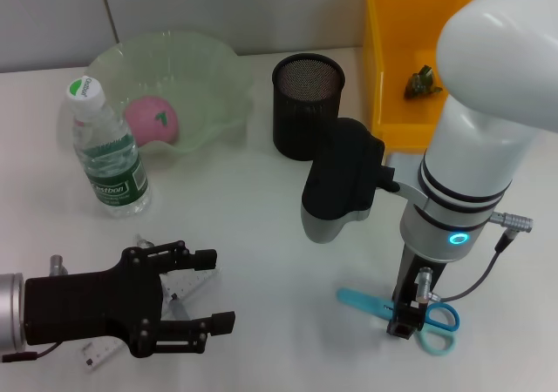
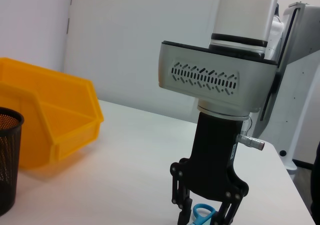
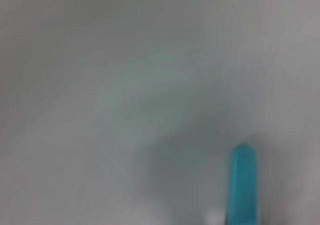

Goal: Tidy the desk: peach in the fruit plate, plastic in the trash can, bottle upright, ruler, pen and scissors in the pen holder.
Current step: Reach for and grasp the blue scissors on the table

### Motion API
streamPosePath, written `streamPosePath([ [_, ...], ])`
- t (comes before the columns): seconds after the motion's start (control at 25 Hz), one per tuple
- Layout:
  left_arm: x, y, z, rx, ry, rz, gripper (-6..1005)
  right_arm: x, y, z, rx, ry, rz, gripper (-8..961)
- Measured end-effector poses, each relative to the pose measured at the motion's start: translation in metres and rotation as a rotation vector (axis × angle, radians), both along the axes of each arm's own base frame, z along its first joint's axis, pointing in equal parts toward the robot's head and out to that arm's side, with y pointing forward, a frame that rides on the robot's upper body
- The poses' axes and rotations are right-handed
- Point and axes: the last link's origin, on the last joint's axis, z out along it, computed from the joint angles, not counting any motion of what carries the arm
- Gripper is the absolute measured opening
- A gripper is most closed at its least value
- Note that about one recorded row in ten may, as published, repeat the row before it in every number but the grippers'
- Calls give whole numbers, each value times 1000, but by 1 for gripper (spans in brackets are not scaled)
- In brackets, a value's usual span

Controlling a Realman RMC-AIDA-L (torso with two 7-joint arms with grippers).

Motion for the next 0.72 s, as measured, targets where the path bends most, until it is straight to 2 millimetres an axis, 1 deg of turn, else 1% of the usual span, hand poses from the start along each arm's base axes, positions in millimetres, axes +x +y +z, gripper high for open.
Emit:
streamPosePath([
  [0.72,0,1,0,5,0,3,837,0,-1,0,-5,-5,2,410],
])
